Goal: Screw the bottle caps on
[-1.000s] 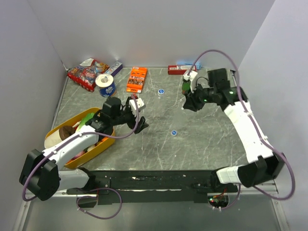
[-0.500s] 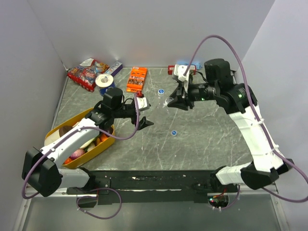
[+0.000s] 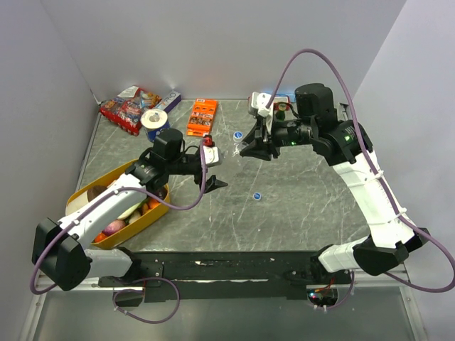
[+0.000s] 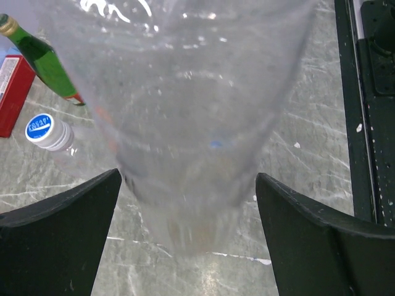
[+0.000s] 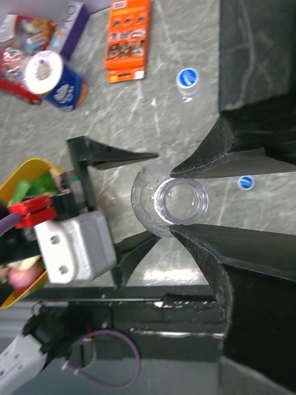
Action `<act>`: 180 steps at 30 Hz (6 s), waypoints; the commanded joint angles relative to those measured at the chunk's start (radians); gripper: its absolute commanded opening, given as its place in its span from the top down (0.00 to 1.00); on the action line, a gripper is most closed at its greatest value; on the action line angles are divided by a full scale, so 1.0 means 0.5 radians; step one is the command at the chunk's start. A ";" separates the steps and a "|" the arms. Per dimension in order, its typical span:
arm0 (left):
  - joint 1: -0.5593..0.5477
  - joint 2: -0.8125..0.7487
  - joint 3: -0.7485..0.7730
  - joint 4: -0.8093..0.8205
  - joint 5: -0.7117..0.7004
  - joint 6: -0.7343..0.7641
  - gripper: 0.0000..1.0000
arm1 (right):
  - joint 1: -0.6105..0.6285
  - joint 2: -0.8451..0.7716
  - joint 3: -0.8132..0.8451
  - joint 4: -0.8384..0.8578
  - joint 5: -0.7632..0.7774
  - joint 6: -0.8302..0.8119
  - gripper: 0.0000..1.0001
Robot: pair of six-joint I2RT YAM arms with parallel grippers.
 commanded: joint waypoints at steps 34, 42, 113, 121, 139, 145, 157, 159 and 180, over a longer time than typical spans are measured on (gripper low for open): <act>0.029 -0.175 -0.309 0.230 -0.177 -0.198 0.62 | -0.247 -0.182 -0.160 0.263 0.013 0.099 0.18; 0.039 -0.423 -0.594 0.147 -0.312 -0.167 0.89 | -0.321 -0.351 -1.098 0.062 0.028 -1.098 0.34; 0.149 -0.451 -0.687 0.045 -0.306 -0.204 0.98 | -0.103 0.888 -1.286 0.243 0.608 -2.466 0.58; 0.152 -0.439 -0.690 0.045 -0.306 -0.201 0.98 | -0.091 0.876 -1.341 0.268 0.620 -2.444 0.59; 0.152 -0.193 -0.454 -0.215 -0.257 0.729 0.99 | -0.103 -0.231 -0.743 -0.297 0.037 -1.656 0.87; 0.143 -0.071 -0.251 -0.363 -0.211 0.867 0.99 | 0.099 -0.210 -0.461 -0.272 0.068 -1.475 0.87; 0.118 -0.138 -0.214 -0.344 -0.162 0.729 0.99 | 0.278 -0.302 -0.629 0.194 0.126 -1.260 0.86; 0.121 -0.147 -0.214 -0.332 -0.159 0.714 0.99 | 0.299 -0.265 -0.617 0.188 0.129 -1.257 0.86; 0.115 -0.212 -0.248 -0.292 -0.171 0.769 0.99 | 0.308 -0.133 -0.513 0.105 0.056 -1.309 0.85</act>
